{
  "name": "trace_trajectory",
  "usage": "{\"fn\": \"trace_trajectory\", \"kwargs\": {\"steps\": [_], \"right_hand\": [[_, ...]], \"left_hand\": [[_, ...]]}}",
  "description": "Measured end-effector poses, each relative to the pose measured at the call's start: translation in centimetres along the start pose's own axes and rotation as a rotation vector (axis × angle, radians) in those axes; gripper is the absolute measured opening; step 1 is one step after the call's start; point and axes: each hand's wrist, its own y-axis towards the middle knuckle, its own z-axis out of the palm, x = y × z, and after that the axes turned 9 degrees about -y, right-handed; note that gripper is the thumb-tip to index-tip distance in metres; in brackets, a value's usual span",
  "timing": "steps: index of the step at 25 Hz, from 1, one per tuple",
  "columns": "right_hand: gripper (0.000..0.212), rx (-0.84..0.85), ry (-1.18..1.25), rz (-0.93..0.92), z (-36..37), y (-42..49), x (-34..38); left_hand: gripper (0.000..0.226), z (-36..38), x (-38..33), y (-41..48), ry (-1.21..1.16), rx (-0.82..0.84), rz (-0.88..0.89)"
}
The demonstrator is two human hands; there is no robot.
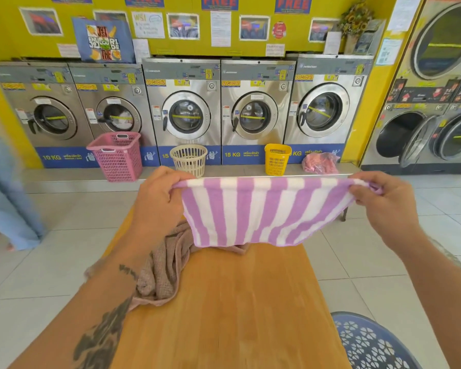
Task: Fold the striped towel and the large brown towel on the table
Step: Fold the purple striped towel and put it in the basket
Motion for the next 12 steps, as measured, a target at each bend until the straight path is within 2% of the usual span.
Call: {"fn": "trace_trajectory", "kwargs": {"steps": [2,4,7,9,12], "right_hand": [[0.028,0.093,-0.090,0.048,0.3,-2.8,-1.9],[0.030,0.220,-0.201,0.114,1.1,-6.5,-4.6],[0.040,0.328,-0.264,0.284,1.9,-12.7,-9.1],[0.046,0.397,-0.288,0.399,1.7,-16.3,-12.1],[0.047,0.478,-0.350,0.451,0.9,-19.4,-15.2]], "left_hand": [[0.039,0.4,0.9,-4.0,0.008,0.107,-0.070],[0.040,0.5,2.3,-9.1,-0.006,0.289,-0.195],[0.038,0.3,3.5,-16.8,-0.004,0.518,-0.365],[0.040,0.4,3.2,-20.9,0.043,0.601,-0.434],[0.044,0.5,2.5,-24.7,0.041,0.648,-0.486]]}}
